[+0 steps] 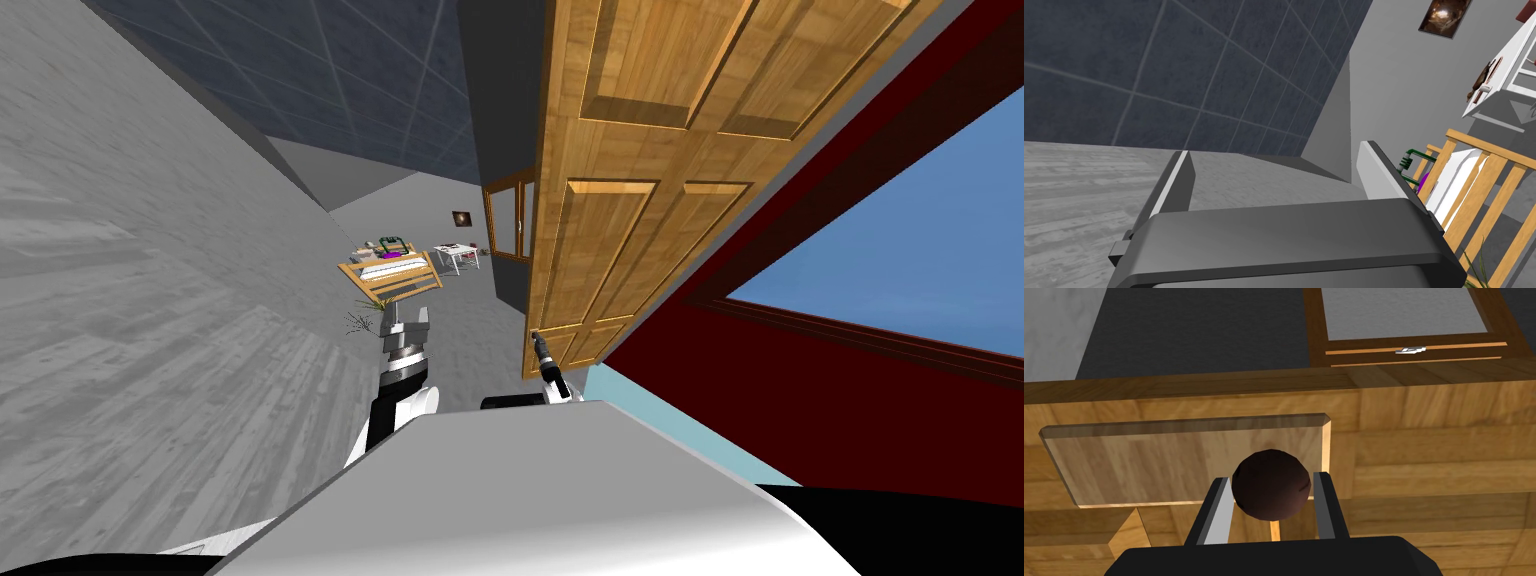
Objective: Push the door open
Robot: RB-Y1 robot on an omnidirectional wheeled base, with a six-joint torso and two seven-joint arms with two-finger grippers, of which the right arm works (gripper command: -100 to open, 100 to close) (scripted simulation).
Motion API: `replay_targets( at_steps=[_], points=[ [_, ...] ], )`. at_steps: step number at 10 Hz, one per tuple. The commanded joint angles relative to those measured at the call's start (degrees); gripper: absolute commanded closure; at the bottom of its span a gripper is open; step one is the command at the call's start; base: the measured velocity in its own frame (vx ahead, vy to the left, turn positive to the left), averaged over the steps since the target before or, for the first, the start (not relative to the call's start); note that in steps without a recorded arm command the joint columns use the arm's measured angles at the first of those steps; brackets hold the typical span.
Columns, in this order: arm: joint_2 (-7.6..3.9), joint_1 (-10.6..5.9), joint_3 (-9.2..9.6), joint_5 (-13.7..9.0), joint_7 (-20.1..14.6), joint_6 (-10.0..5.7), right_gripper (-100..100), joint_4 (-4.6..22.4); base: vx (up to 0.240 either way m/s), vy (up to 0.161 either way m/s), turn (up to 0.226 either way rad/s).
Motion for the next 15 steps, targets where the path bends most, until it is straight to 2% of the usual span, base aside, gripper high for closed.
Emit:
replay_targets(
  at_steps=[1, 2, 4, 5, 7, 10, 13, 14, 15],
  points=[
    [0.00, 0.00, -0.02, 0.0, 0.0, -0.09, 100, 0.0, -0.008, 0.000, -0.003],
    [0.00, 0.00, -0.02, 0.0, 0.0, -0.09, 100, 0.0, 0.000, 0.000, 0.000],
    [-0.73, -0.32, -1.53, -0.6, 0.3, 0.24, 100, 0.3, 0.146, 0.083, -0.058],
    [-0.73, -0.32, -1.53, -0.6, 0.3, 0.24, 100, 0.3, 0.126, 0.078, -0.034],
    [-1.06, -0.79, -3.30, -1.3, 0.6, 0.46, 100, 0.6, 0.170, 0.096, -0.049],
    [-0.87, -1.40, -5.60, -2.2, 1.1, 0.75, 100, 1.1, 0.208, 0.114, -0.071],
    [-0.05, -1.95, -7.68, -3.0, 1.5, 1.01, 100, 1.4, 0.184, 0.110, -0.076],
    [-0.23, -1.52, -7.16, -2.8, 1.4, 1.20, 100, 1.2, 0.083, 0.044, -0.029],
    [-0.83, -1.68, -8.25, -3.3, 1.7, 1.10, 100, 1.2, 0.150, 0.067, -0.050]
  ],
)
